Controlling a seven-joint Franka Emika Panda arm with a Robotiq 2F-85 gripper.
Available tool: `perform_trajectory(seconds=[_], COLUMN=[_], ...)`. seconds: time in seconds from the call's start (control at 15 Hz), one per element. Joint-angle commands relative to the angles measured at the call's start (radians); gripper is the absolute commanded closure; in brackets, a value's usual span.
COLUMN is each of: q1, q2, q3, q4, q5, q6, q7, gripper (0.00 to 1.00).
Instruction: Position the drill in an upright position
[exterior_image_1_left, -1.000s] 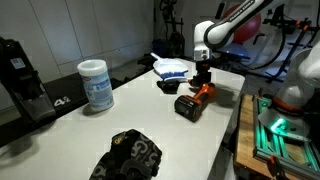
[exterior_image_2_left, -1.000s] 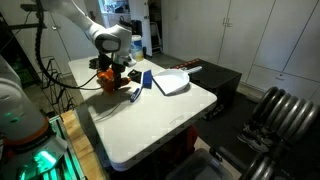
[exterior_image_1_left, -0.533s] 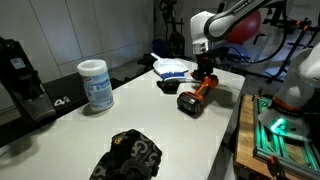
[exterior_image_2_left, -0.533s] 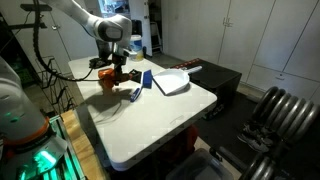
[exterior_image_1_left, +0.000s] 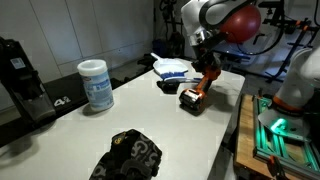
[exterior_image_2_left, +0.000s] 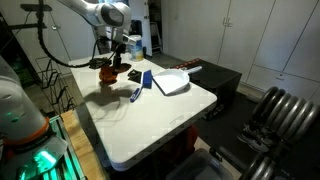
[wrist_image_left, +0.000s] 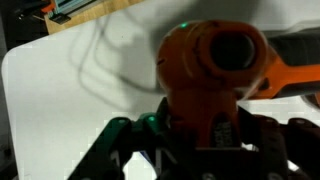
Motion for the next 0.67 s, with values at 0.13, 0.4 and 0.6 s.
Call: perform_trajectory(seconds=[0.13, 0.4, 0.6], q1=[0.046, 0.084, 0.115], q2=[0.116, 0.201, 0.256], q3=[0.022, 0.021, 0.021], q4=[0.215, 0.335, 0.412], q5=[-0.058, -0.082, -0.081], q6=[-0.209, -0.302, -0.338], q7=[0.102, 0.145, 0.171], gripper=[0.70, 0.70, 0.70])
